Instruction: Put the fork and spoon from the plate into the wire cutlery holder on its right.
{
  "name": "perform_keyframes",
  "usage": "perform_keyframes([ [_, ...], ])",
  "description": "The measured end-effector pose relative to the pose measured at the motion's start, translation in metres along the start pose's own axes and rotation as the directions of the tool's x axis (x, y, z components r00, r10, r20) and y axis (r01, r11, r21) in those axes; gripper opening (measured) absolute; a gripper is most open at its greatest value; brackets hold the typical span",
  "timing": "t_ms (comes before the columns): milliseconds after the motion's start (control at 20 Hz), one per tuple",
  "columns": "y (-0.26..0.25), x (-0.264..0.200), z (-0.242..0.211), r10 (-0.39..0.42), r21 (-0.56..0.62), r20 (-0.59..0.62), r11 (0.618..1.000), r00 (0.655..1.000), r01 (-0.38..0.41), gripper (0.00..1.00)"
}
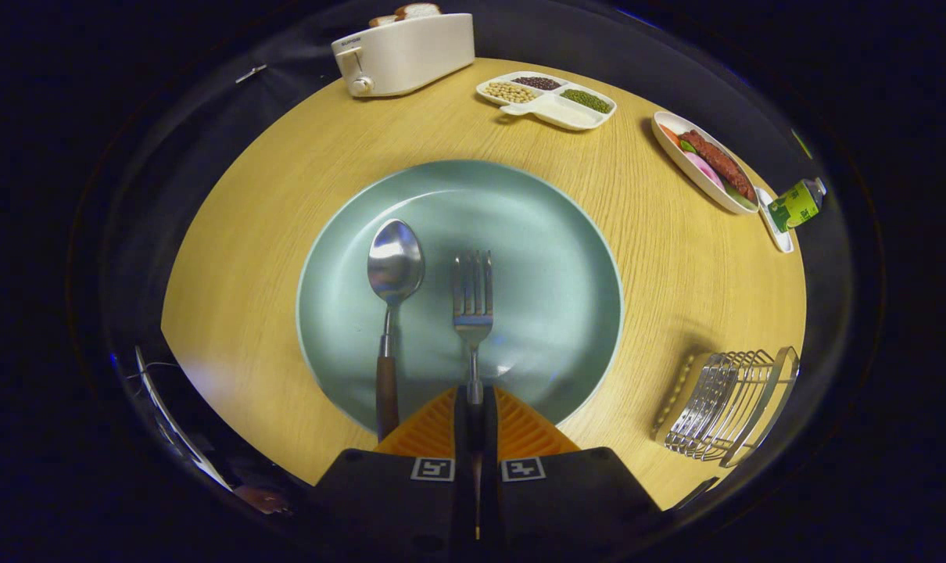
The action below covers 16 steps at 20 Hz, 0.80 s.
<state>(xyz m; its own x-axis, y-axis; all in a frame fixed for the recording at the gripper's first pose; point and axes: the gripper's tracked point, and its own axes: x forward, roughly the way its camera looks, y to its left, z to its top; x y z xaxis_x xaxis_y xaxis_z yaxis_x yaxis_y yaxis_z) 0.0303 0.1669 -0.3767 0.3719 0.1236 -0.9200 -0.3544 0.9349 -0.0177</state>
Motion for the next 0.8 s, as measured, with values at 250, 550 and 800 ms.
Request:
perform_keyframes([
  [250, -0.011, -0.039, 0.018, 0.064, 0.047, 0.063, 0.997, 0.996, -0.067, 0.07],
  [550, -0.052, -0.114, 0.013, 0.148, -0.019, 0.077, 0.989, 0.986, -0.147, 0.07],
  [800, -0.112, -0.154, -0.014, 0.15, -0.07, 0.046, 0.987, 0.988, -0.146, 0.07],
])
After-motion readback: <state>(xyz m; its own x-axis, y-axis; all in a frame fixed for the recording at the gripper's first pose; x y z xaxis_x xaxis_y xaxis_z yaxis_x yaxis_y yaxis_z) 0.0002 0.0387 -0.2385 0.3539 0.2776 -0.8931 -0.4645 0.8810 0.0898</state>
